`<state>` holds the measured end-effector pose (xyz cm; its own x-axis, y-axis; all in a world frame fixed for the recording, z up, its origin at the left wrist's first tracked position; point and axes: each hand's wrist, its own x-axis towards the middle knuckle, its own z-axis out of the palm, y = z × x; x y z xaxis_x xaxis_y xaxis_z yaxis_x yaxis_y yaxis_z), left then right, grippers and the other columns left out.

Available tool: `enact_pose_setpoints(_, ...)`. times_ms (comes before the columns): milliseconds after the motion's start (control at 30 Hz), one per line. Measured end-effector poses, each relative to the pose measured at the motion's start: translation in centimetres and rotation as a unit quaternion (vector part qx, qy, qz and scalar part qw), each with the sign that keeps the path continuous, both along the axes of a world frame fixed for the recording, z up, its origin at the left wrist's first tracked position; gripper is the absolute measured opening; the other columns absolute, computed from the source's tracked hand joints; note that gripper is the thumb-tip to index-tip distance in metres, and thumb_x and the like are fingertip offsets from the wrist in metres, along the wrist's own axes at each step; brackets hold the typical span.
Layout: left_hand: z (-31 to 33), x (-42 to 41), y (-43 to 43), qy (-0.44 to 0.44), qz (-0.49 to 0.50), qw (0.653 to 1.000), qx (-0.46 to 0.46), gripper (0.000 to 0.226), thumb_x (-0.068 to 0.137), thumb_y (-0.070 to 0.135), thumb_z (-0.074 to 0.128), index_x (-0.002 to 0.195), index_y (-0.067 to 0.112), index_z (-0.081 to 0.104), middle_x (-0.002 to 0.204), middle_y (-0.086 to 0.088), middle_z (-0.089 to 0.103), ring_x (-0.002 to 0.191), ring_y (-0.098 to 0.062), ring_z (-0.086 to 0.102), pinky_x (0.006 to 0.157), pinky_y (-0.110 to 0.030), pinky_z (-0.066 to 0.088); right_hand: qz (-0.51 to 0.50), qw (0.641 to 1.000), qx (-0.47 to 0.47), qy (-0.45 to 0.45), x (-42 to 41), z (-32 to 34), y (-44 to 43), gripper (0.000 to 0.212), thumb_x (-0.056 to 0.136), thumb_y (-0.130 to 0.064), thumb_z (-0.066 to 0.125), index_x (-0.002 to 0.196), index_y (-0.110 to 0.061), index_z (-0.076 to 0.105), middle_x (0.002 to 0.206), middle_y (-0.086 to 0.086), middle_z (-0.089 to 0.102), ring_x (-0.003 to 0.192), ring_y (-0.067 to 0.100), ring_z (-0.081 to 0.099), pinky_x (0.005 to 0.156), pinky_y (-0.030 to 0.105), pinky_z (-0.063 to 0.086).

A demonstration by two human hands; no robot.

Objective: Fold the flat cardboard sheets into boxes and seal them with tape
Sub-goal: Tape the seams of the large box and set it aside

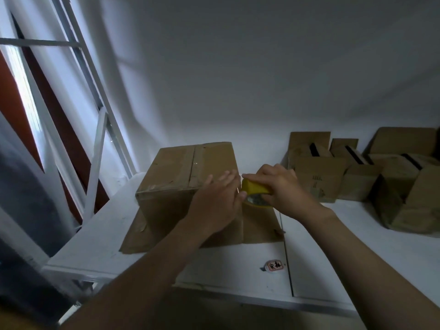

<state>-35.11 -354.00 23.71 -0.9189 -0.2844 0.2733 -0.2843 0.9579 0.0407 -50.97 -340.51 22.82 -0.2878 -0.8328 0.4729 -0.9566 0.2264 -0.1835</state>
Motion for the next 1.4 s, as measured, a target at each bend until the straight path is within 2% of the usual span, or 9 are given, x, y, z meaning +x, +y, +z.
enact_pose_setpoints(200, 1.4, 1.4, -2.8, -0.071, 0.04, 0.996, 0.028, 0.081, 0.097, 0.064, 0.006, 0.161, 0.015, 0.011, 0.169, -0.001, 0.005, 0.156, -0.015, 0.004, 0.126, -0.04, 0.007, -0.031, 0.998, 0.026, 0.045, 0.1, 0.1, 0.3, 0.068, 0.089, -0.028, 0.074, 0.147, -0.047, 0.044, 0.129, -0.008, 0.056, 0.114, 0.021, 0.047, 0.085, 0.036, 0.027)
enact_pose_setpoints(400, 1.3, 4.1, -6.8, -0.064, 0.073, 0.995, 0.022, 0.1, 0.085, 0.076, -0.009, 0.161, 0.013, 0.01, 0.169, -0.004, 0.008, 0.156, -0.018, 0.004, 0.125, -0.042, 0.005, -0.046, 0.995, 0.046, 0.069, 0.3, 0.2, 0.1, 0.074, 0.088, -0.028, 0.077, 0.15, -0.044, 0.041, 0.131, -0.004, 0.057, 0.117, 0.023, 0.048, 0.087, 0.038, 0.032)
enact_pose_setpoints(533, 1.3, 4.9, -9.5, -0.051, 0.115, 0.992, 0.032, 0.087, 0.096, 0.065, 0.003, 0.158, 0.008, 0.021, 0.167, -0.011, 0.015, 0.156, -0.023, 0.009, 0.124, -0.043, 0.007, -0.06, 0.989, 0.079, 0.11, 1.2, 1.0, 0.0, 0.074, 0.089, -0.03, 0.074, 0.153, -0.04, 0.037, 0.136, 0.0, 0.051, 0.122, 0.024, 0.046, 0.094, 0.041, 0.038)
enact_pose_setpoints(733, 0.8, 4.9, -9.6, -0.066, 0.11, 0.992, 0.015, 0.073, 0.104, 0.056, 0.014, 0.159, 0.008, 0.016, 0.169, -0.01, 0.01, 0.156, -0.024, 0.005, 0.124, -0.043, 0.006, -0.046, 0.986, 0.118, 0.107, 5.0, 2.2, -2.8, 0.066, 0.096, -0.058, 0.05, 0.154, -0.032, 0.034, 0.152, 0.0, 0.039, 0.137, 0.025, 0.036, 0.118, 0.044, 0.027)
enact_pose_setpoints(833, 0.9, 5.1, -9.5, -0.057, 0.113, 0.992, 0.016, 0.073, 0.104, 0.056, 0.014, 0.159, 0.009, 0.015, 0.169, -0.009, 0.01, 0.156, -0.024, 0.006, 0.125, -0.042, 0.006, -0.028, 0.995, 0.085, 0.051, 7.2, 3.0, -7.1, 0.053, 0.105, -0.052, 0.031, 0.15, -0.023, 0.039, 0.157, 0.003, 0.039, 0.14, 0.026, 0.038, 0.12, 0.045, 0.025)
enact_pose_setpoints(1000, 0.7, 5.0, -9.9, -0.041, 0.105, 0.993, 0.037, 0.064, 0.107, 0.049, 0.014, 0.161, 0.015, 0.012, 0.169, -0.007, 0.011, 0.156, -0.023, 0.008, 0.127, -0.041, 0.009, -0.047, 0.988, 0.124, -0.076, 8.5, 3.9, -14.3, 0.052, 0.109, -0.044, 0.019, 0.151, -0.019, 0.037, 0.167, 0.004, 0.021, 0.156, 0.026, 0.013, 0.124, 0.05, 0.012)
enact_pose_setpoints(1133, 0.7, 5.3, -11.4, -0.041, 0.109, 0.992, 0.039, 0.063, 0.107, 0.047, 0.017, 0.159, 0.011, 0.019, 0.168, -0.008, 0.015, 0.155, -0.024, 0.012, 0.125, -0.039, 0.011, -0.082, 0.977, 0.19, -0.052, 8.0, 2.6, -15.4, 0.055, 0.109, -0.043, 0.018, 0.153, -0.016, 0.033, 0.167, 0.007, 0.02, 0.155, 0.031, 0.012, 0.124, 0.053, 0.013)
enact_pose_setpoints(1300, 0.1, 6.4, -14.6, 0.019, 0.179, 0.981, 0.066, 0.064, 0.105, 0.053, 0.019, 0.155, 0.014, 0.03, 0.166, -0.007, 0.022, 0.153, -0.028, 0.022, 0.123, -0.048, 0.017, -0.12, 0.97, 0.205, -0.055, 6.5, 2.4, -13.7, 0.064, 0.107, -0.049, 0.013, 0.16, -0.014, 0.017, 0.17, 0.005, 0.007, 0.156, 0.029, 0.004, 0.125, 0.052, 0.008)
enact_pose_setpoints(1400, -1.0, 7.1, -14.7, 0.138, 0.176, 0.961, 0.16, 0.059, 0.107, 0.048, 0.031, 0.156, 0.016, 0.032, 0.166, -0.006, 0.025, 0.151, -0.029, 0.026, 0.12, -0.047, 0.025, -0.131, 0.971, 0.196, -0.05, 6.2, 1.9, -13.1, 0.066, 0.106, -0.051, 0.011, 0.161, -0.015, 0.017, 0.17, 0.005, 0.008, 0.156, 0.028, 0.004, 0.125, 0.05, 0.009)
